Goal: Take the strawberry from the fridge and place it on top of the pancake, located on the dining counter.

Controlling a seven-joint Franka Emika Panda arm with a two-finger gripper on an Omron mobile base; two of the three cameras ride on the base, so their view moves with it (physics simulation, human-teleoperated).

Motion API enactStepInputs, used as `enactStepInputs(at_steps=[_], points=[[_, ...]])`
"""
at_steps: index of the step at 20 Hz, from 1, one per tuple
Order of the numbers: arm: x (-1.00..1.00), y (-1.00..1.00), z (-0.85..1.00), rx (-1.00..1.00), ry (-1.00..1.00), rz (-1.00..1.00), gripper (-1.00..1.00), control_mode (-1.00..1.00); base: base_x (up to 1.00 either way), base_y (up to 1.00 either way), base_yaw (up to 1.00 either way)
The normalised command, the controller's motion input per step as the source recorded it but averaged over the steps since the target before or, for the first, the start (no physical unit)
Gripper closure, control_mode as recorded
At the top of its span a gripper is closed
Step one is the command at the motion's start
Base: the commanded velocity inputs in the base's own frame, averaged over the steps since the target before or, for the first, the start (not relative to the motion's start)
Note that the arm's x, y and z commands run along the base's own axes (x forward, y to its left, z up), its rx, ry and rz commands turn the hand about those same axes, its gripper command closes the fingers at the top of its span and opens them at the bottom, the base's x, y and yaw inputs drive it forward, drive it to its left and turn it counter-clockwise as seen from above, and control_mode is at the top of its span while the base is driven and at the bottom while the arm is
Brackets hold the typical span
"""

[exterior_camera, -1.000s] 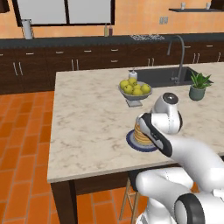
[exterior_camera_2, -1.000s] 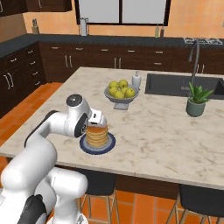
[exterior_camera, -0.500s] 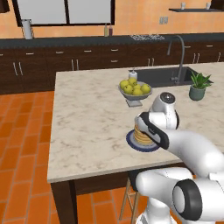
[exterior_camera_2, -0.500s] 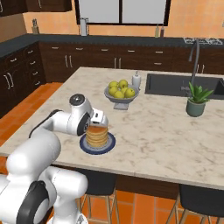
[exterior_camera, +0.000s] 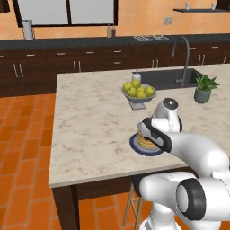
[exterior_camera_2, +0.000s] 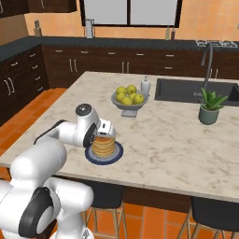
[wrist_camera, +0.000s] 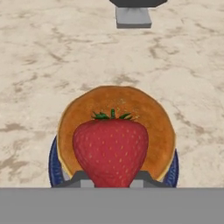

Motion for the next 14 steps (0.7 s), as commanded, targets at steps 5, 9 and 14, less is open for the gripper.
enactStepInputs(at_steps=[5,9,14], points=[[0.00,0.00,-0.02,0.00,0.00,0.00,1.00,-1.00,0.00,0.00,0.00],[0.12,-0.01,0.00,0.00,0.00,0.00,1.00,-1.00,0.00,0.00,0.00],[0.23,0.00,0.00,0.00,0.00,0.00,1.00,-1.00,0.00,0.00,0.00]])
